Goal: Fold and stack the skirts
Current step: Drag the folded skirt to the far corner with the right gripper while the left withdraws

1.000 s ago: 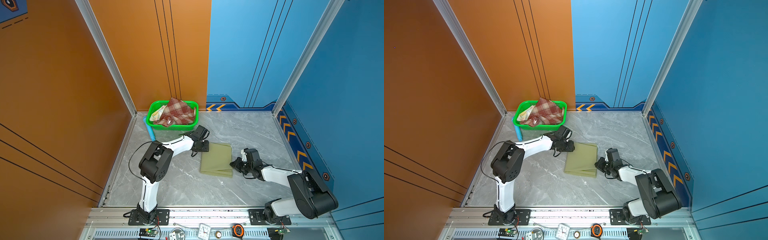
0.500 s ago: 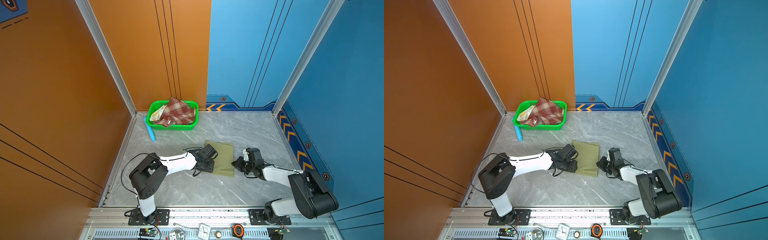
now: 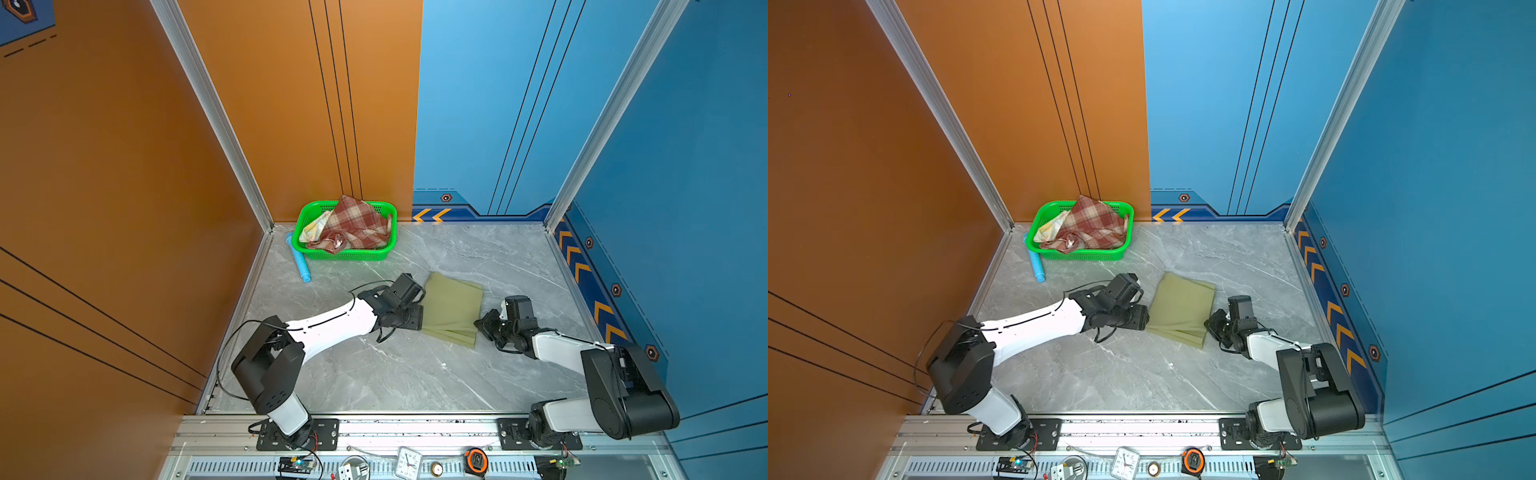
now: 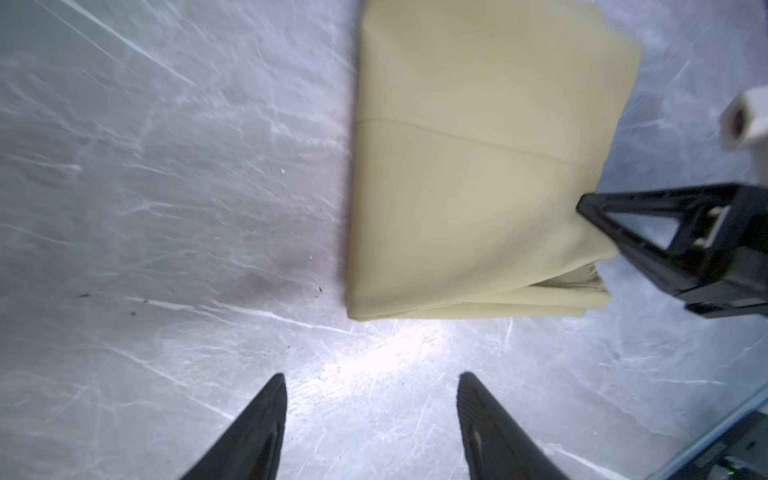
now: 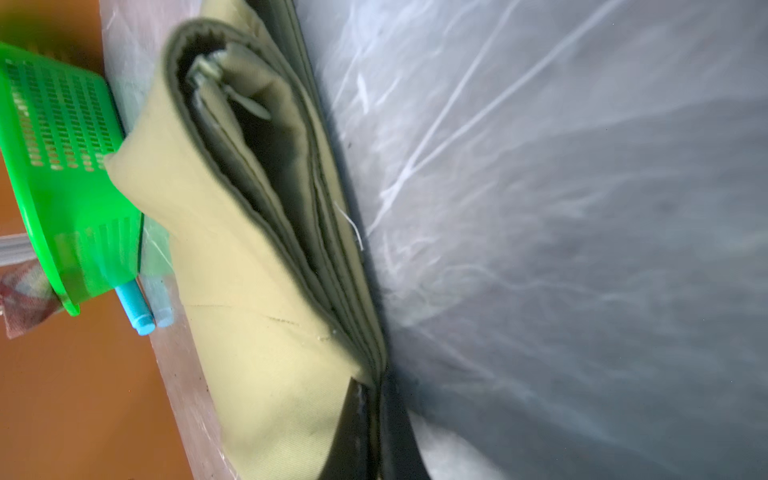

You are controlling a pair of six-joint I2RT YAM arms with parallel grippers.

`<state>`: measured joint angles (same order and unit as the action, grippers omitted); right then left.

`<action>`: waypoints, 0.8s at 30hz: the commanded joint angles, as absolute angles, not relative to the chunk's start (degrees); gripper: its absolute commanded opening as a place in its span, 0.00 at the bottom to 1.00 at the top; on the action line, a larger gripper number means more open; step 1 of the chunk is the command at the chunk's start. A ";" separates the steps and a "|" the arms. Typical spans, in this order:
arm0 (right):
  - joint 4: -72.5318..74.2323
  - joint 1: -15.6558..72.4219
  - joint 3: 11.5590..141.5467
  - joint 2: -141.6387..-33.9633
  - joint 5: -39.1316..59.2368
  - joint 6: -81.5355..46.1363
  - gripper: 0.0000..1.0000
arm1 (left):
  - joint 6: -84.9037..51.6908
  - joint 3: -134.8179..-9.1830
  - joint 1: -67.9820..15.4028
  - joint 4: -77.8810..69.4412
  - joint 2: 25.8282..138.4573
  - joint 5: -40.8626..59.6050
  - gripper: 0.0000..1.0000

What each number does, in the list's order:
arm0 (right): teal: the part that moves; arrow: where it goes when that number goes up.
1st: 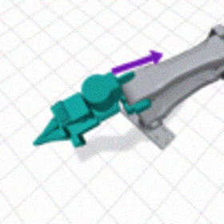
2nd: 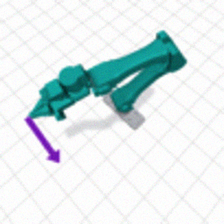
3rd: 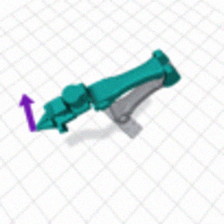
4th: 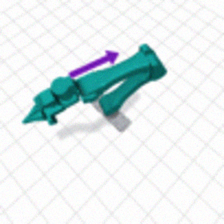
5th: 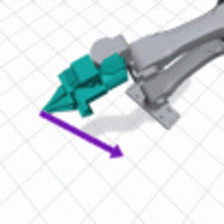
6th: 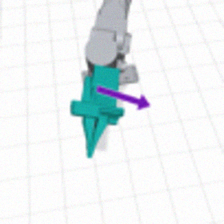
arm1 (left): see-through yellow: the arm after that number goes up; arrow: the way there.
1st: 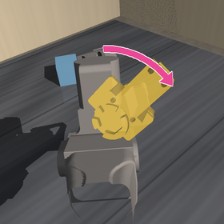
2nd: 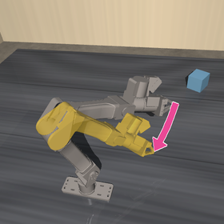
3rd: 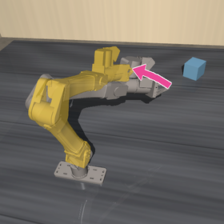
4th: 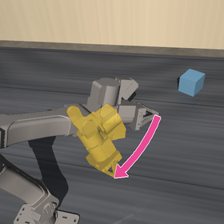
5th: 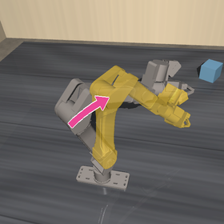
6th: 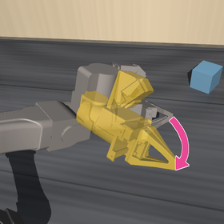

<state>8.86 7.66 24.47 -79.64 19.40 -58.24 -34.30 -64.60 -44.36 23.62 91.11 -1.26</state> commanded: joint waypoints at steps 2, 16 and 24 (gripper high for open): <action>0.30 4.37 27.39 -78.22 10.34 -63.39 0.00 | -31.62 -65.78 -41.39 28.12 87.37 -1.84 0.67; 7.26 -7.33 35.29 -84.33 -4.54 -80.50 0.00 | -29.05 -66.22 -35.86 29.89 84.23 3.02 0.68; 8.28 -8.05 42.16 -91.05 -15.49 -91.57 0.00 | -27.70 -67.89 -33.79 29.90 86.67 6.08 0.68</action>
